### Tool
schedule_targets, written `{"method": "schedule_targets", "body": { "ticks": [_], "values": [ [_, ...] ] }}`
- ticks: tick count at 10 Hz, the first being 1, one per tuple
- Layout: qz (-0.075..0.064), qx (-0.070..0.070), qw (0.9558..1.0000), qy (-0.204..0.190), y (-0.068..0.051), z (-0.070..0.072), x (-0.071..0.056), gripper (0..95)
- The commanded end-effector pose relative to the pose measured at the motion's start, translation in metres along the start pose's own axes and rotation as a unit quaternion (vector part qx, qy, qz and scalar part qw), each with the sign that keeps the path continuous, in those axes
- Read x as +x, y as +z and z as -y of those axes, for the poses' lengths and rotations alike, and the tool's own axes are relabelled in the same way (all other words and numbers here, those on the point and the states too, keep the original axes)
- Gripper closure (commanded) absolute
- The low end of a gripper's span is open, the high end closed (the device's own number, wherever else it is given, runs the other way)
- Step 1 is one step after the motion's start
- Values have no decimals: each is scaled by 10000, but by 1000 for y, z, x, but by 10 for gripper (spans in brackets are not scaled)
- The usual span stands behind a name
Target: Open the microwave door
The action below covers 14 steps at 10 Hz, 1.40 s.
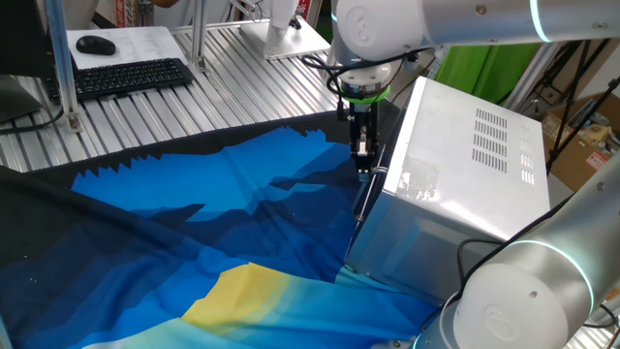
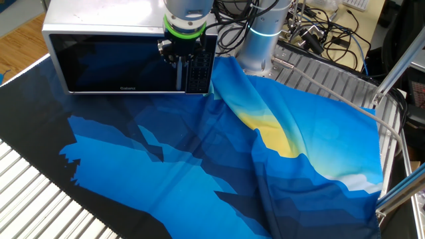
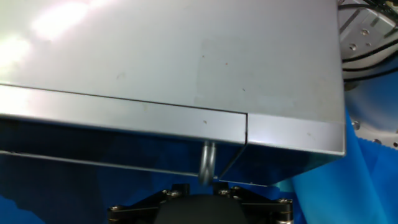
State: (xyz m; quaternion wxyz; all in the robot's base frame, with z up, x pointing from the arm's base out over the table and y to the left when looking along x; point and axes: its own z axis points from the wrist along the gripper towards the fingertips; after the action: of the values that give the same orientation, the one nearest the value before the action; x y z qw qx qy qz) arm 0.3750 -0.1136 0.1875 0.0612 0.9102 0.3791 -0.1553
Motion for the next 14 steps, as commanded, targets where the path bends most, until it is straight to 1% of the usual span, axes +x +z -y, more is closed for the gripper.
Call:
{"method": "schedule_targets", "body": {
  "ticks": [1, 2, 3, 5, 8, 11, 12, 14],
  "values": [
    [55, -38, 10000, 19, 1, -1, -1, 760],
    [50, -59, 10000, -2, 3, 0, -3, 760],
    [47, -54, 10000, -2, 4, -1, -4, 950],
    [-13, 9, 10000, -39, 4, -1, -4, 950],
    [-17, 31, 10000, 55, 5, -2, -3, 950],
    [-8, 3, 9999, 139, 4, -4, 3, 950],
    [31, -33, 9999, 150, 4, -4, 6, 950],
    [49, -58, 9998, 158, 0, -6, 11, 950]
  ]
}}
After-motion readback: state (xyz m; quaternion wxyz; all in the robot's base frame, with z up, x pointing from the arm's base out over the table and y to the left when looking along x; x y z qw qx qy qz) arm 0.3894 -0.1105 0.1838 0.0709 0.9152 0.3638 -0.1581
